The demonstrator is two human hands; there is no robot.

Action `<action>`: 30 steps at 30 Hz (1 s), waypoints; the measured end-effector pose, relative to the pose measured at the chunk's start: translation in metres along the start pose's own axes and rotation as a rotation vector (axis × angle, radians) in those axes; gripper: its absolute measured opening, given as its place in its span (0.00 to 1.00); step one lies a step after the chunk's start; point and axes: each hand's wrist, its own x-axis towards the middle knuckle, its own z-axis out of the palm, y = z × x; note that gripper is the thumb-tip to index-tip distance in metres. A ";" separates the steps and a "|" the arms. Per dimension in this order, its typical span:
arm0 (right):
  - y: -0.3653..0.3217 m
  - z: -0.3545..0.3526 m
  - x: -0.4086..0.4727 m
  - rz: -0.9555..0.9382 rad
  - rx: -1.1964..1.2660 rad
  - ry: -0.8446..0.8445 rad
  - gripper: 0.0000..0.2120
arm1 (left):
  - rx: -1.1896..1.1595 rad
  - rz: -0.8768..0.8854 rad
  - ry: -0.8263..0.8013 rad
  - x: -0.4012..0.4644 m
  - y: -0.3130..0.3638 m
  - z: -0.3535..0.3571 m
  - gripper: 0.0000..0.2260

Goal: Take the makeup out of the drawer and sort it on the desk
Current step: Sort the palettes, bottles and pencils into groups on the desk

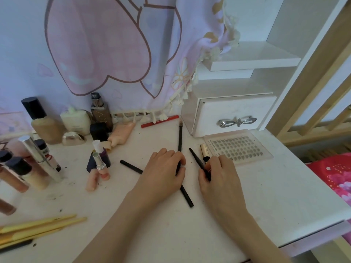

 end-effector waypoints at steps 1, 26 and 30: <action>0.001 0.001 0.000 -0.006 -0.021 -0.008 0.14 | -0.002 -0.018 -0.002 0.000 0.000 0.000 0.09; 0.032 -0.008 -0.008 -0.035 0.052 -0.009 0.09 | -0.005 0.267 0.152 0.016 0.008 0.027 0.28; 0.034 -0.008 -0.001 -0.071 0.039 0.018 0.09 | -0.066 0.245 0.144 0.013 0.009 0.025 0.26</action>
